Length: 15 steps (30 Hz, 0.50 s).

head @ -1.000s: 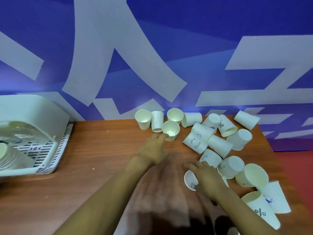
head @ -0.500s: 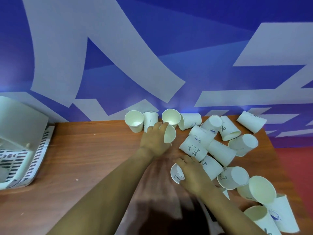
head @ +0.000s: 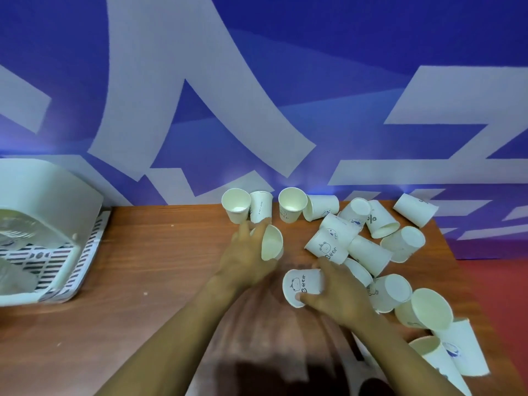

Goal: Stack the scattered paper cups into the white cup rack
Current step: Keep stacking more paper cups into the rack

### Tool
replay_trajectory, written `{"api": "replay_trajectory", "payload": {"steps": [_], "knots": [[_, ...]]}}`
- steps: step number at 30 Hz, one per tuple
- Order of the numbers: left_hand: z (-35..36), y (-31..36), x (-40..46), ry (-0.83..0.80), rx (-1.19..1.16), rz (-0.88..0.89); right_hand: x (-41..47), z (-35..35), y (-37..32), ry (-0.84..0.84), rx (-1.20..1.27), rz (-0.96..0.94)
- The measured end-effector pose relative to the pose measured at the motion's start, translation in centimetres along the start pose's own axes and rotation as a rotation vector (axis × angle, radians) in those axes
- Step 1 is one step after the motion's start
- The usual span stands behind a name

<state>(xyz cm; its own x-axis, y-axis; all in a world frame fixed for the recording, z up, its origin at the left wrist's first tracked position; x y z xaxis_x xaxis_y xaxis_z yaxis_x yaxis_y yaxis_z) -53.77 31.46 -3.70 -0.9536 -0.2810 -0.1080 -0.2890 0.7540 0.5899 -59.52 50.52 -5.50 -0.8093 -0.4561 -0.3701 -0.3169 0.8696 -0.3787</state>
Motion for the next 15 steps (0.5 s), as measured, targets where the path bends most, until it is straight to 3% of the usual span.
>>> {"api": "replay_trajectory", "payload": {"steps": [6, 15], "knots": [[-4.5, -0.8, -6.1, 0.059, 0.023, -0.087, -3.5, -1.4, -2.4, 0.045, 0.204, -0.019], [-10.2, -0.4, -13.9, 0.164, 0.113, -0.021, -7.4, -1.4, -7.1, 0.166, 0.338, -0.076]]}}
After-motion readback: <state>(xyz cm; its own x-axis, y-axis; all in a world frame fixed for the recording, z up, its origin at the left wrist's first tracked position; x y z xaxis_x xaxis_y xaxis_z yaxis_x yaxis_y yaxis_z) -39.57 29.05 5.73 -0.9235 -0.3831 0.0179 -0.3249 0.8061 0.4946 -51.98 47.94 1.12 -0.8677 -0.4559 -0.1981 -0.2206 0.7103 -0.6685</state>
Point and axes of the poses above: each hand's wrist, its own x-axis towards the middle knuckle, its own z-axis out of the palm, y = z × x, the point moved 4 cm from there along x, towards the middle knuckle, and after that the axes turned 5 degrees about z, right-handed, at the moved point
